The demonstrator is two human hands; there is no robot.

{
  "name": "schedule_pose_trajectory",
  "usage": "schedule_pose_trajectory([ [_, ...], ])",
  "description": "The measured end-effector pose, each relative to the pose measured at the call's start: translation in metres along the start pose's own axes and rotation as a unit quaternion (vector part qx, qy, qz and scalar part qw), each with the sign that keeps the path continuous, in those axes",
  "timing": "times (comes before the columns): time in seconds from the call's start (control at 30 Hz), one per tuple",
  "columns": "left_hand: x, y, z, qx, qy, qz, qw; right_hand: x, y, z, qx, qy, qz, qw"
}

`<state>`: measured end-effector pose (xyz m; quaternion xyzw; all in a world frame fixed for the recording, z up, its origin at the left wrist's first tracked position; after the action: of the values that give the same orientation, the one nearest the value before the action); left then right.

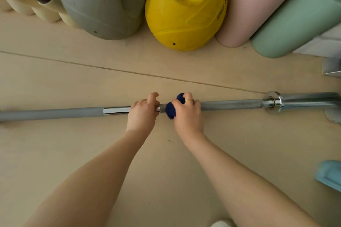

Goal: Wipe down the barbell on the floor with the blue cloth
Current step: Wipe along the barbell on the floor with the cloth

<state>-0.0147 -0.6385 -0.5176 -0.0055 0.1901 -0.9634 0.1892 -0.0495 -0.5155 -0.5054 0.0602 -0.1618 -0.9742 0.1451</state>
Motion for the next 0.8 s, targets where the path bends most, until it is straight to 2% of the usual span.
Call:
schedule_pose_trajectory([
  [0.1,-0.003,0.002,0.002,-0.017,-0.006,0.020,1.000,-0.005,0.027,-0.007,0.016,0.062,0.077,0.995],
  [0.2,-0.004,0.004,0.001,-0.046,-0.004,0.038,0.998,0.008,0.002,0.004,-0.062,0.077,0.117,0.988],
  [0.23,-0.004,0.005,-0.001,-0.052,-0.004,0.038,0.998,0.015,-0.016,0.010,-0.084,0.054,0.081,0.992],
  [0.3,-0.004,0.006,-0.003,-0.052,0.001,0.037,0.998,0.026,-0.043,0.020,-0.103,-0.012,-0.045,0.994],
  [0.37,-0.006,0.006,-0.002,-0.044,0.003,0.034,0.998,0.024,-0.035,0.017,-0.087,-0.031,-0.084,0.992],
  [0.5,-0.007,0.000,0.003,-0.010,0.004,0.034,0.999,0.001,0.013,0.003,-0.030,0.027,0.041,0.998],
  [0.6,-0.011,-0.007,0.005,0.023,0.002,0.030,0.999,0.004,-0.005,0.007,-0.066,0.026,0.132,0.989],
  [0.67,-0.013,-0.011,0.006,0.034,-0.010,0.036,0.999,0.014,-0.041,0.015,-0.108,0.028,0.048,0.993],
  [0.73,-0.014,-0.013,0.006,0.037,-0.020,0.043,0.998,0.025,-0.076,0.031,-0.148,-0.002,-0.100,0.984],
  [0.8,-0.015,-0.013,0.004,0.042,-0.031,0.038,0.998,0.027,-0.087,0.036,-0.166,-0.021,-0.162,0.972],
])
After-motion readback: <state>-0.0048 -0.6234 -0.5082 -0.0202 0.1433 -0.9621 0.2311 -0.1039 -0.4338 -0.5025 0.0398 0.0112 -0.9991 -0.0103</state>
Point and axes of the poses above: each hand's wrist, its own x-axis towards the middle knuckle, its own z-axis out of the back of the hand, y = z × x, the point moved 2 cm from there along x, towards the middle knuckle, and after that the axes turned 12 degrees about -y, right-handed, at the moved point
